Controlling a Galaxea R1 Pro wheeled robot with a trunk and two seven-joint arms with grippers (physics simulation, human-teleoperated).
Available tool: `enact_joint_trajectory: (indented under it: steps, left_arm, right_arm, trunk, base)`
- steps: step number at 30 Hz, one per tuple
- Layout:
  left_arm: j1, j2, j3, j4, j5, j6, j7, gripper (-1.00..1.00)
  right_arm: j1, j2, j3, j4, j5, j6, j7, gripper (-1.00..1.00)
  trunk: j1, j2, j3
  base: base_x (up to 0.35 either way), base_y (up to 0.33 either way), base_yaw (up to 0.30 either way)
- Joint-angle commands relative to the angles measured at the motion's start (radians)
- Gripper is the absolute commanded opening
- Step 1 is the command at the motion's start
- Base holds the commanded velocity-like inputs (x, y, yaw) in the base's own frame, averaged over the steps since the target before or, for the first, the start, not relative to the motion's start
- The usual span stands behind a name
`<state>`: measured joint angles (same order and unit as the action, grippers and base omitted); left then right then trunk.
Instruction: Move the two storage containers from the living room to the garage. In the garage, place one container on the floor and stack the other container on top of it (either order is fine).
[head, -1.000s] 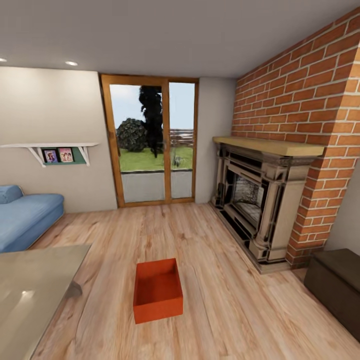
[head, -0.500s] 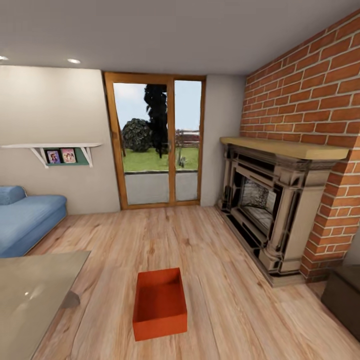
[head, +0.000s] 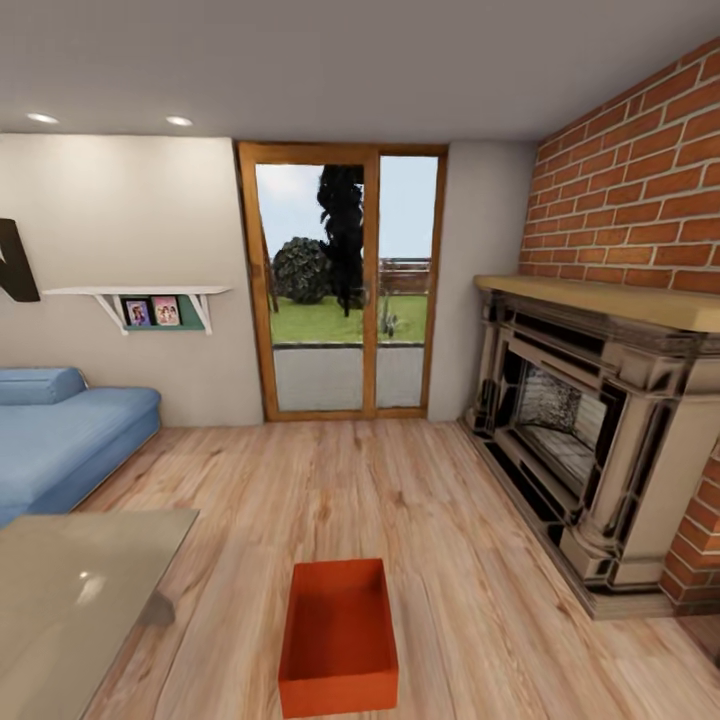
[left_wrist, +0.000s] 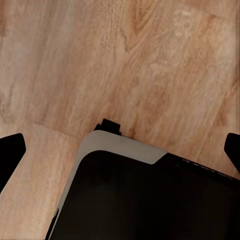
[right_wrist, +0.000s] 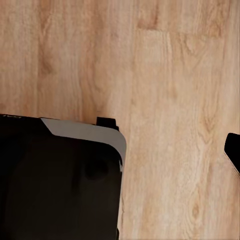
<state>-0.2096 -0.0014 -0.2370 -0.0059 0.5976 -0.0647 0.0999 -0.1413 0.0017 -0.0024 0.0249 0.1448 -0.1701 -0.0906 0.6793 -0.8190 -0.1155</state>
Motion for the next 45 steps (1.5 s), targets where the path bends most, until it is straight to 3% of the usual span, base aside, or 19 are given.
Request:
enact_joint_trajectory:
  steps: [1,36,45]
  left_arm:
    - [-0.001,0.000,-0.008,0.000,0.007,-0.002,0.004,1.00]
    - [-0.001,0.002,-0.008,0.001,0.007,-0.003,0.004,1.00]
    - [-0.001,-0.005,-0.004,-0.001,0.016,-0.011,0.004,1.00]
  right_arm:
    - [-0.001,0.000,-0.001,0.003,0.010,-0.004,-0.006,1.00]
    - [-0.001,0.001,-0.002,0.003,0.009,-0.006,-0.007,1.00]
    - [-0.001,0.000,-0.002,0.003,0.007,-0.006,-0.007,1.00]
  trunk:
    - [0.001,-0.001,-0.002]
    - [0.001,-0.001,-0.002]
    - [0.001,-0.001,-0.002]
  base:
    - [0.325,0.000,0.007]
    - [0.322,0.006,0.000]
    - [0.057,0.106,0.000]
